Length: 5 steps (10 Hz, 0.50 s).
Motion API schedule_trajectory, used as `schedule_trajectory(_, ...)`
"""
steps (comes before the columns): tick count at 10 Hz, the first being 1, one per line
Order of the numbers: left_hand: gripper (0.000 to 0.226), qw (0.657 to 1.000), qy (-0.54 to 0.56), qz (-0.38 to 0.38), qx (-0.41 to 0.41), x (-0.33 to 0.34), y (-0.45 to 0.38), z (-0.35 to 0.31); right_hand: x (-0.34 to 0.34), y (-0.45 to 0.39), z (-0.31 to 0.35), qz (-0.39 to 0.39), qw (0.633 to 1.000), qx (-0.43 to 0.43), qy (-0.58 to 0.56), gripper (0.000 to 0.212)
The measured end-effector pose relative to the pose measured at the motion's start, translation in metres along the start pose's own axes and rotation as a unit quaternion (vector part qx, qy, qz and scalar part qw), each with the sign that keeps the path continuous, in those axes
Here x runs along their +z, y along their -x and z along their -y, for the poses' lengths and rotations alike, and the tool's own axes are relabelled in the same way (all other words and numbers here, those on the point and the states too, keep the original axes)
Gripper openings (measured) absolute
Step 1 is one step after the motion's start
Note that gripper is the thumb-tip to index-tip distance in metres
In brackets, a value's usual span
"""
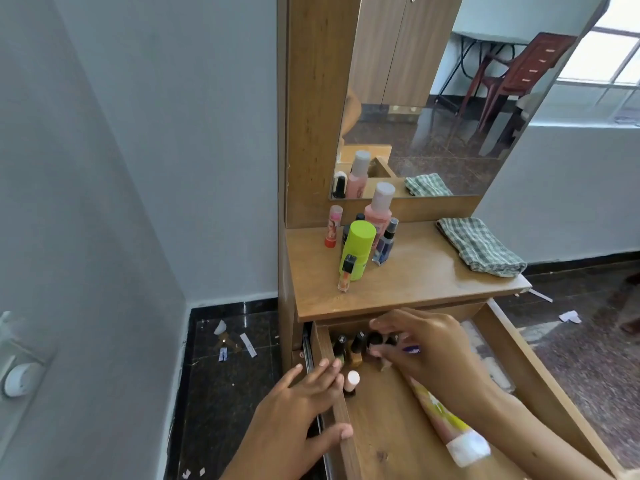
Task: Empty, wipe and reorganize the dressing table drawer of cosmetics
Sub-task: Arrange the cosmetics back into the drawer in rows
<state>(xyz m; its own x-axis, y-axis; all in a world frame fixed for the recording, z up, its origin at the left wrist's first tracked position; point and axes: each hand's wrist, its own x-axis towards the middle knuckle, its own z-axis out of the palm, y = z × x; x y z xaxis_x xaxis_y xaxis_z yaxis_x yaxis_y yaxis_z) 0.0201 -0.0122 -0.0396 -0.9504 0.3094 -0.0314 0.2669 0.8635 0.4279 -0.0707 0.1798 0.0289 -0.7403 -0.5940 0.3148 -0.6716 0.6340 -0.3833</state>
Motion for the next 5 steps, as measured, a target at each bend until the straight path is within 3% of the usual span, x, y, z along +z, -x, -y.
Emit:
schedule_trajectory(1, 0.094, 0.997, -0.053, 0.035, 0.044, 0.002, -0.008, 0.007, -0.017, -0.022, -0.002, -0.09, 0.996, -0.005, -0.021, 0.02)
schedule_trajectory(2, 0.063, 0.992, -0.118, -0.016, 0.05, 0.005, -0.009, 0.023, -0.027, -0.048, -0.005, -0.156, 0.987, -0.031, -0.031, 0.022)
schedule_trajectory(3, 0.047, 0.971, -0.213, -0.059, 0.09, 0.022, -0.005, 0.036, -0.032, -0.069, -0.008, -0.162, 0.985, -0.063, -0.013, 0.027)
schedule_trajectory(4, 0.046, 0.939, -0.311, -0.08, 0.124, 0.034, -0.006, 0.045, -0.033, -0.083, -0.011, -0.137, 0.987, -0.086, 0.023, 0.033)
schedule_trajectory(5, 0.124, 0.791, -0.538, -0.129, 0.262, -0.003, -0.011, 0.042, -0.03, -0.092, -0.012, -0.108, 0.988, -0.108, 0.027, 0.038)
